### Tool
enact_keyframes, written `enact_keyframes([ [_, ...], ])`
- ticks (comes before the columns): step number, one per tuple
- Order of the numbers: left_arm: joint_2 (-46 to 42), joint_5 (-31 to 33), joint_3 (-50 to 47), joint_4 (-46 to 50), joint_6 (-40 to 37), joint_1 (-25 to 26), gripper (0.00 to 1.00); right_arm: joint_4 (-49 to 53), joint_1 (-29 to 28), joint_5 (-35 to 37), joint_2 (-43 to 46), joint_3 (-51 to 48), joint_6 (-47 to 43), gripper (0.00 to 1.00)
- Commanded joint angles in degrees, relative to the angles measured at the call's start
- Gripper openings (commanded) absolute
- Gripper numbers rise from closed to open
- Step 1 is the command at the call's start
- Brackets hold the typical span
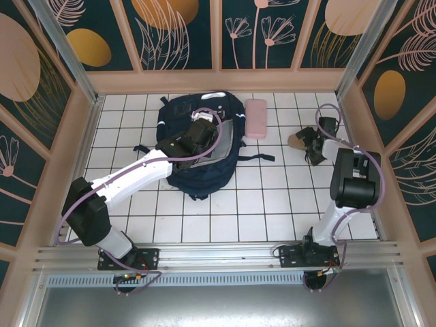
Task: Pack the student bag
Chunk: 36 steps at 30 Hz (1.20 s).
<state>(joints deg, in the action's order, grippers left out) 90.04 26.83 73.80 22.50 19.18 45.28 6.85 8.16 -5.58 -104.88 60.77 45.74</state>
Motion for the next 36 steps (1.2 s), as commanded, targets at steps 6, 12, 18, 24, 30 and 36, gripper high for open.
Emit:
enact_keyframes([
  [6,-2.76,0.01,1.25,-9.05,2.15,0.25,0.00,7.39,-1.21,7.24,-12.77,17.42,-8.51,0.99],
  [12,-2.58,-0.42,1.04,-9.40,2.00,0.17,0.00,12.27,-3.14,10.13,-14.74,19.96,-12.28,0.97],
  [18,-2.68,-0.79,0.98,-9.58,2.00,0.17,0.00,9.86,-3.22,8.79,-10.87,15.09,-13.46,0.61],
  [24,-2.63,-0.41,1.07,-9.58,2.08,0.16,0.00,7.30,-4.74,6.74,-2.84,9.54,-13.41,0.55],
  [30,-1.89,0.83,2.02,-9.23,2.10,0.15,0.00,-0.08,-11.66,-2.10,11.34,-1.45,-12.03,0.55],
  [36,-0.63,0.89,4.50,-8.12,2.90,0.16,0.00,-5.60,-21.87,-12.17,23.69,-7.47,-11.10,0.55],
])
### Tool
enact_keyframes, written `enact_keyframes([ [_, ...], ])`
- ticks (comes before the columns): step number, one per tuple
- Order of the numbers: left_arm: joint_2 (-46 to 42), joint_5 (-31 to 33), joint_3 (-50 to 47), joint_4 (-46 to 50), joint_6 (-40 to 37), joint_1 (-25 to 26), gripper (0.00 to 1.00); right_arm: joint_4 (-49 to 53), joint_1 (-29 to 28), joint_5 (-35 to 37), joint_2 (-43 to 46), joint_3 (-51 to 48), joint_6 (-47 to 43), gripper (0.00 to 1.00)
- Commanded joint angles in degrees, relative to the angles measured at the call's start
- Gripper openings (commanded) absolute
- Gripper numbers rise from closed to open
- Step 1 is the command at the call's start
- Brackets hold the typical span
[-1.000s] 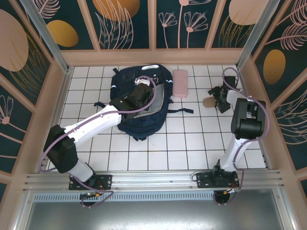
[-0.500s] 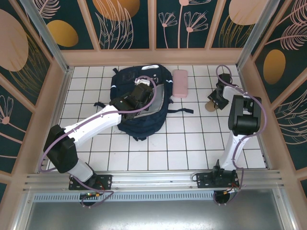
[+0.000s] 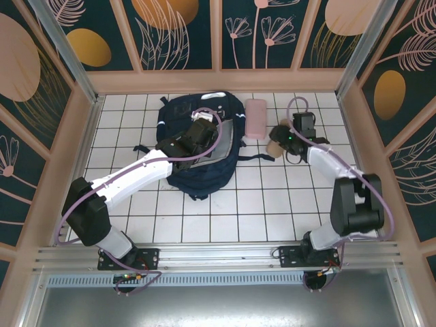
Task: Pack the student bag
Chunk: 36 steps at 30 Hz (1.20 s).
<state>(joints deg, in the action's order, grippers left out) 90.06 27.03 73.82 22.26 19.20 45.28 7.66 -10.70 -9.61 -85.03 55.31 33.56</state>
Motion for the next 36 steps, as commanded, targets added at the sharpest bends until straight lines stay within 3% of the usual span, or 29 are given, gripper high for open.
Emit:
enact_keyframes([
  [1,-0.43,0.70,4.93,-7.57,2.86,0.14,0.00,-8.04,-4.64,-10.75,4.78,-2.81,2.13,0.54],
  [4,0.07,-0.02,6.59,-6.74,3.05,0.14,0.00,-13.25,-9.00,-15.03,5.50,-3.89,5.48,0.53],
  [9,-0.71,-4.05,7.83,-6.68,3.24,0.24,0.00,-23.90,-15.41,-21.81,-1.38,-1.69,12.85,0.53],
  [17,-3.42,-7.75,7.48,-8.06,1.90,0.62,0.00,-28.28,-20.33,-23.35,-15.13,9.46,17.53,0.54],
  [26,-6.04,-11.11,6.22,-8.70,0.71,1.30,0.00,-19.09,-20.33,-10.78,-28.38,25.70,17.60,0.56],
  [28,-6.78,-11.06,5.54,-8.98,0.73,1.33,0.00,-15.40,-20.30,-9.06,-31.49,30.52,15.95,0.60],
  [32,-7.56,-8.00,4.58,-8.84,0.45,1.35,0.00,-7.61,-20.33,-9.04,-35.72,39.22,12.54,0.79],
  [35,-7.07,-5.07,4.49,-8.42,0.49,1.37,0.00,-8.52,-20.33,-8.94,-33.04,36.08,11.56,0.99],
  [36,-6.64,-4.36,4.71,-8.22,0.66,1.24,0.00,-8.93,-20.33,-8.94,-31.72,34.39,11.31,0.99],
])
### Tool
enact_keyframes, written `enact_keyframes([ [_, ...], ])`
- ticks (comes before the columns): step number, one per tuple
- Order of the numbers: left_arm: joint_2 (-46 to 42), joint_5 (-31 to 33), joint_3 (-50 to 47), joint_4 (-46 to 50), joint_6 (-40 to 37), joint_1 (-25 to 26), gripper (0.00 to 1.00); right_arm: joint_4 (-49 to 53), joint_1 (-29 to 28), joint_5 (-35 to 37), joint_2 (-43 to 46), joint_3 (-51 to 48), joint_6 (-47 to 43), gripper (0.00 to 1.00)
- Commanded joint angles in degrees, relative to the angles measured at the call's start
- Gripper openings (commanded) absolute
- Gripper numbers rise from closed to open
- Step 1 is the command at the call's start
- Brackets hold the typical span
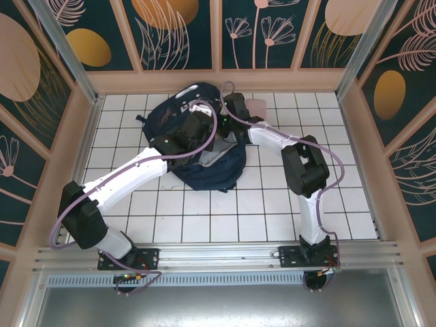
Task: Pack the student bag
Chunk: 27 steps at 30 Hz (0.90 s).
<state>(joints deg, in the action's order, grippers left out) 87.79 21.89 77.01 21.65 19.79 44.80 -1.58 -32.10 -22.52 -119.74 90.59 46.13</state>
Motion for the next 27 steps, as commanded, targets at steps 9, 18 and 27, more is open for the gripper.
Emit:
enact_keyframes([
  [9,-0.75,6.48,3.13,-5.76,1.38,1.74,0.00,-1.93,1.07,4.76,18.95,-17.89,-4.97,0.99],
  [18,-0.06,14.68,3.28,-2.77,2.54,1.36,0.00,2.84,5.57,7.14,34.80,-30.22,-10.16,0.99],
  [27,-2.50,22.78,2.78,0.46,5.55,0.01,0.00,3.36,13.58,-4.79,33.39,-32.67,-16.33,0.99],
])
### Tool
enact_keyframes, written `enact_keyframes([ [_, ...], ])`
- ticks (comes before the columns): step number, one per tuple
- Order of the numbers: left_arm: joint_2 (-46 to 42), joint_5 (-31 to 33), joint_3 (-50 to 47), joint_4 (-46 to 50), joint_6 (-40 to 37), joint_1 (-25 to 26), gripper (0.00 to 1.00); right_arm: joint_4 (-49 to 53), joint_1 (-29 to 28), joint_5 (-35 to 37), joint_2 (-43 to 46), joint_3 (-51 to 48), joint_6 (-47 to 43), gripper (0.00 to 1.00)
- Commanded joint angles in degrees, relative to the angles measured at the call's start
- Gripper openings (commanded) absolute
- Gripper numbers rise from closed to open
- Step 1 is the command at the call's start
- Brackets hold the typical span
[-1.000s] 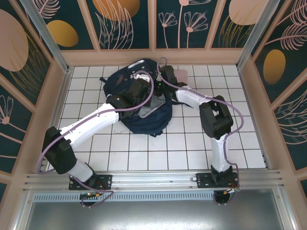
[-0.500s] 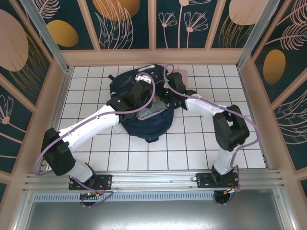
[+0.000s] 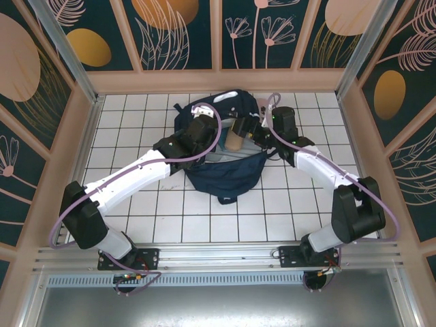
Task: Pack the student bag
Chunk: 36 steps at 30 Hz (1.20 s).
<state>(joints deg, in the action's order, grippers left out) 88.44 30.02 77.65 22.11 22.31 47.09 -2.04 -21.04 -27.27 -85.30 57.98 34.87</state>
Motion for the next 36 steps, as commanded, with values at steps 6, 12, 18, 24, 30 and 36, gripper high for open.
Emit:
enact_keyframes([
  [6,-4.68,20.36,1.90,2.26,3.01,-2.29,0.00,0.44,-3.69,-3.69,-5.01,4.77,-6.31,0.99],
  [12,-3.89,19.45,1.90,2.01,2.41,-2.28,0.00,-5.12,-7.74,-4.27,-6.36,8.91,-3.63,0.99],
  [18,-3.24,16.27,0.76,0.19,2.42,-2.29,0.00,-12.16,-3.07,-3.89,-1.36,6.19,1.72,0.99],
  [24,-2.26,12.05,0.49,-0.61,3.34,-2.33,0.00,1.61,1.92,10.00,-5.47,11.19,-6.18,0.99],
  [30,-2.74,10.55,0.22,-1.19,3.38,-2.27,0.00,9.97,5.06,24.08,-15.57,18.32,-14.60,0.99],
  [36,-2.92,9.91,0.31,-1.37,2.92,-2.30,0.00,14.34,9.12,31.08,-25.95,24.02,-20.80,0.99],
])
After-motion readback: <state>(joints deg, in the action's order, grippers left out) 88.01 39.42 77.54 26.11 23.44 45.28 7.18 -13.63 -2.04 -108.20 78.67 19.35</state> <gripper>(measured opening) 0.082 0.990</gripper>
